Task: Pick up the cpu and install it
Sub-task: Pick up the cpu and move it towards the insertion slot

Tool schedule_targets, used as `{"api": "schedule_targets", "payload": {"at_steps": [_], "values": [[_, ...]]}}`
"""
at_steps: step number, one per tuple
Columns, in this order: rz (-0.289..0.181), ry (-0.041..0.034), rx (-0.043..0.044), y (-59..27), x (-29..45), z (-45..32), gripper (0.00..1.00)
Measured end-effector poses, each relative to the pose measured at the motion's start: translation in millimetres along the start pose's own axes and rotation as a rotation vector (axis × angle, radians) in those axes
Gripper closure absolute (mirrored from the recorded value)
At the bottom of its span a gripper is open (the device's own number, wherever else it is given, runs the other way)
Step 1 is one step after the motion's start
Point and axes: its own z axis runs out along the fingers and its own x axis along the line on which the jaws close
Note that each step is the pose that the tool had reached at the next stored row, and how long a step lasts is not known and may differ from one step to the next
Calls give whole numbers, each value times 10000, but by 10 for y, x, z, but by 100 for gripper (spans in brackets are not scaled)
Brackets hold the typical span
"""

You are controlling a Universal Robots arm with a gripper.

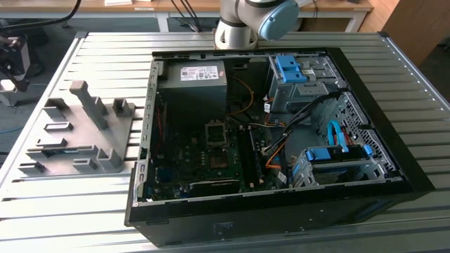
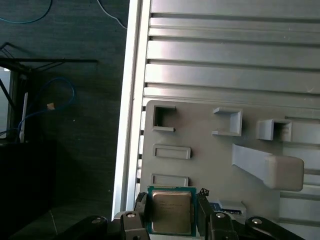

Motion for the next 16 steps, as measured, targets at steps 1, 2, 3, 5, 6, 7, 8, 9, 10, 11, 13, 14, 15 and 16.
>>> {"api": "schedule_targets", "payload": {"at_steps": [1,2,3,5,6,7,8,9,10,11,13,14,15,16], "values": [[0,1,0,1,2,-25,53],[1,0,0,2,4,-52,53],[0,0,0,3,6,-78,53],[1,1,0,5,10,-133,53],[1,1,0,6,12,-158,53],[0,0,0,7,14,-181,53],[1,0,0,8,16,-204,53],[0,0,0,9,17,-228,53],[1,1,0,10,20,-253,53],[0,1,1,11,21,-277,53],[1,1,0,12,23,-299,53],[0,-1,-2,11,23,-298,53],[0,-1,-1,12,23,-299,53],[0,-2,-1,12,23,-298,53]]}}
